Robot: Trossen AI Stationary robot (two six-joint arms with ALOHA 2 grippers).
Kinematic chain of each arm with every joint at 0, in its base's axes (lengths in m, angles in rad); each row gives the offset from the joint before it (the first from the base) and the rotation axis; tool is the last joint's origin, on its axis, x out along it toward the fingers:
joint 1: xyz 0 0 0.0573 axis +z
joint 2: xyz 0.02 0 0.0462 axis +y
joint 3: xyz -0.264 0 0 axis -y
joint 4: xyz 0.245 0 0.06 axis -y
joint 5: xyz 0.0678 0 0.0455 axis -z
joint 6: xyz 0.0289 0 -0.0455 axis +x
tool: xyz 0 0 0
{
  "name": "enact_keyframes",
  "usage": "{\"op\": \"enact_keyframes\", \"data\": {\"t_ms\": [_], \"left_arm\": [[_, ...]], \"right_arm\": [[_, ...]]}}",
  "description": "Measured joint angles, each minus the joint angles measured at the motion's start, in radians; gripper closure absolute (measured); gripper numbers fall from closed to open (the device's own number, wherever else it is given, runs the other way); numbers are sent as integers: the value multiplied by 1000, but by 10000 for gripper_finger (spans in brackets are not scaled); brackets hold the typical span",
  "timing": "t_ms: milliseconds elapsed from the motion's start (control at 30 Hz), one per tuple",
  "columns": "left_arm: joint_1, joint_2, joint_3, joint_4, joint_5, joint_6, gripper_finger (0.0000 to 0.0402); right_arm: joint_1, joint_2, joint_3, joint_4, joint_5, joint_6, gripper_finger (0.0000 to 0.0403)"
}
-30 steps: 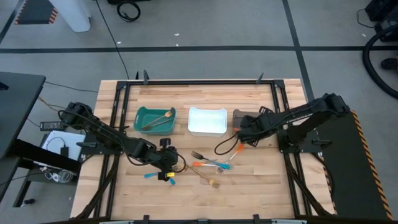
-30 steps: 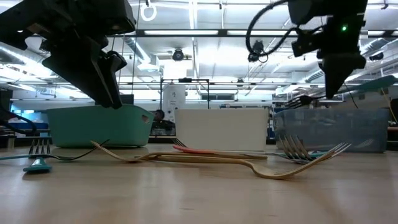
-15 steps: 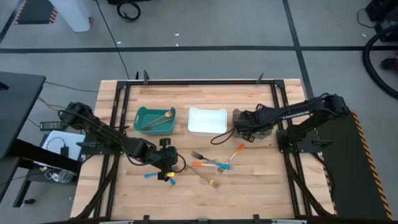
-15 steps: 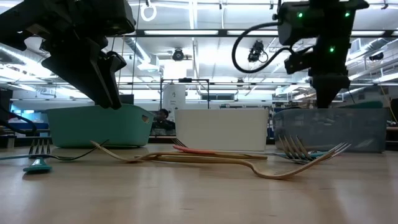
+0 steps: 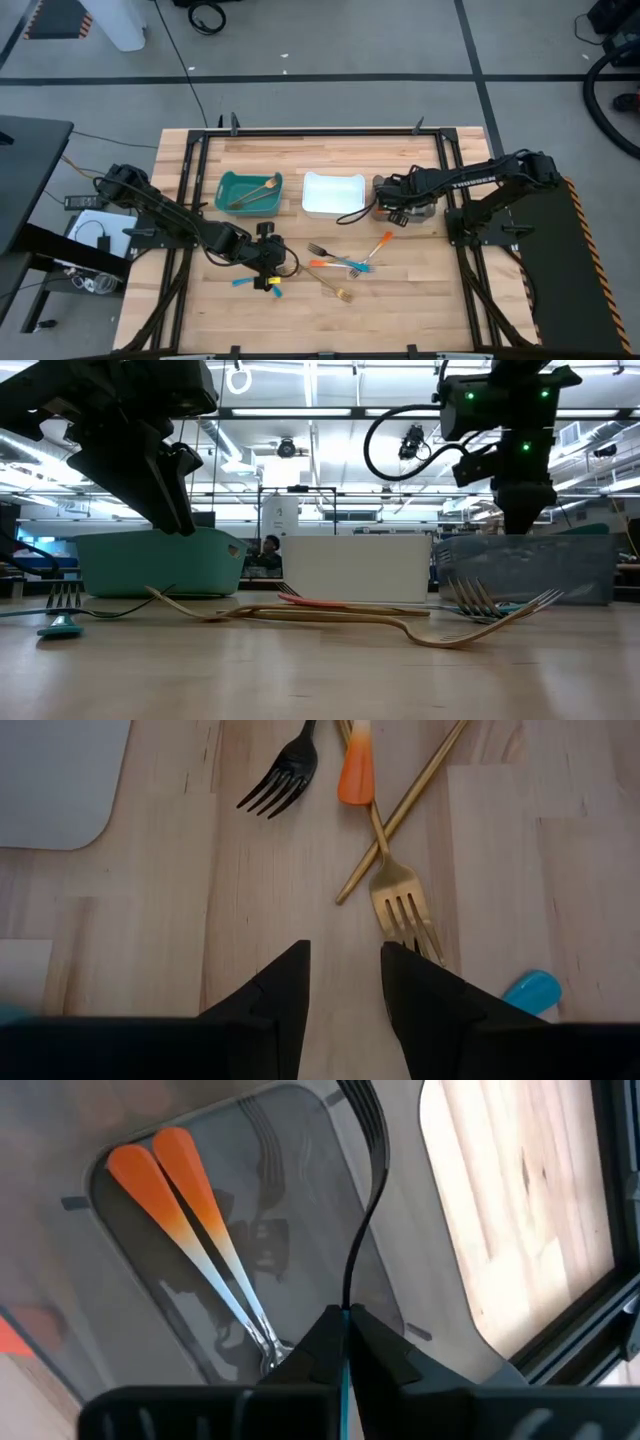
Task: Sort silverware by color (type)
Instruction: Put the right blue fork into the white bin
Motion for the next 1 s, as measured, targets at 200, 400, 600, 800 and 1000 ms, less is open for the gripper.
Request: {"op": "enact_keyframes", "data": {"t_ms": [200, 400, 600, 800, 1000], "left_arm": [[0, 0, 0, 0, 0, 0, 265], [0, 0, 0, 0, 0, -1, 265], [0, 0, 0, 1, 1, -1, 265], [0, 0, 0, 1, 37, 1, 265], [0, 0, 0, 0, 39, 1, 265]], "right_arm": [[0, 0, 0, 18, -13, 2, 336], [0, 0, 0, 18, -18, 6, 311], [-22, 0, -34, 104, -37, 9, 310], [-162, -8, -92, 151, -175, -4, 310], [-251, -5, -99, 222, -280, -89, 310]]}}
